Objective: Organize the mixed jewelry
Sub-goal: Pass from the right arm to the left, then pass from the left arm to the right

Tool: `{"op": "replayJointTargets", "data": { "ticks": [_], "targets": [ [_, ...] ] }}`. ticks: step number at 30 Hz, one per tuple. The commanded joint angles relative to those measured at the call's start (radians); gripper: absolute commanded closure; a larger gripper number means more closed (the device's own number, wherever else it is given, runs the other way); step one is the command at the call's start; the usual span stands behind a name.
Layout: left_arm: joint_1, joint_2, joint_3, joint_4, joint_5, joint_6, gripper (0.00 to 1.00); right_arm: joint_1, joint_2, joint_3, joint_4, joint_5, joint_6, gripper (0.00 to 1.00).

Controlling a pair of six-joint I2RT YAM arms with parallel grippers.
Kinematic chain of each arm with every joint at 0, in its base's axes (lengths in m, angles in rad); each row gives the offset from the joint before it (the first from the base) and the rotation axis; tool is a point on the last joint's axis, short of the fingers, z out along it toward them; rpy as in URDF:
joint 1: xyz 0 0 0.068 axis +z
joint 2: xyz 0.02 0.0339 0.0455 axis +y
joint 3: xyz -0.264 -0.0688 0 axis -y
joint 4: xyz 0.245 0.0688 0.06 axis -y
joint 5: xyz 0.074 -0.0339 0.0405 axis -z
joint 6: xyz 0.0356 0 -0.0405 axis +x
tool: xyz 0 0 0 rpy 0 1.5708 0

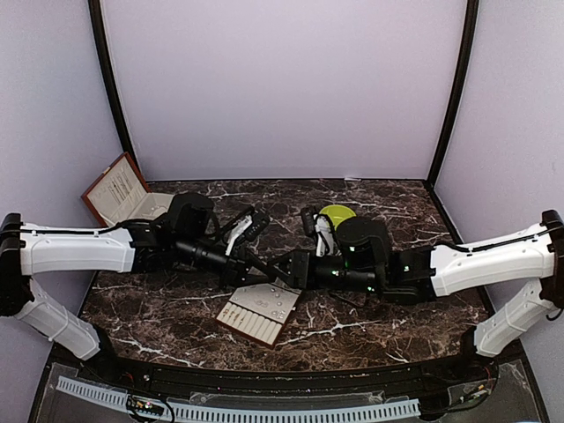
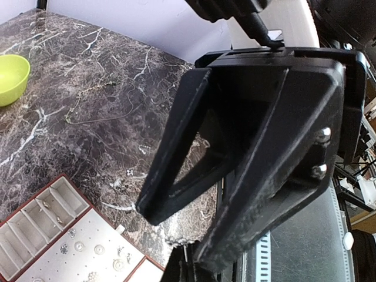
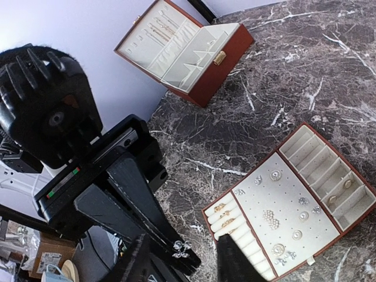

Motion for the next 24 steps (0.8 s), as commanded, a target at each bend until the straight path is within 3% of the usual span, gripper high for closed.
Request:
{"op": "replayJointTargets", "data": {
  "ticks": [1,5,10,19,24],
  "targets": [
    [-0.034,-0.071,-0.023,0.016,-0.068,0.081,1.0,-0.001,-0.051,-0.022,0.094,-0.013,0.018,0.5],
    [-0.075,-0.112,-0.043,0.012,-0.129,0.152,1.0,-0.002,-0.053,-0.031,0.144,-0.052,0.015,0.47],
    [-0.08,-0.155,-0.083,0.084,-0.111,0.136,1.0,-0.003,-0.062,-0.073,0.268,-0.128,-0.004,0.49],
    [-0.08,-0.218,-0.131,0.156,-0.109,0.127,1.0,-0.002,-0.063,-0.091,0.338,-0.208,-0.016,0.63],
    [-0.08,-0.211,-0.123,0.145,-0.117,0.129,1.0,-0.001,-0.047,-0.069,0.33,-0.215,-0.018,0.66]
  ]
}}
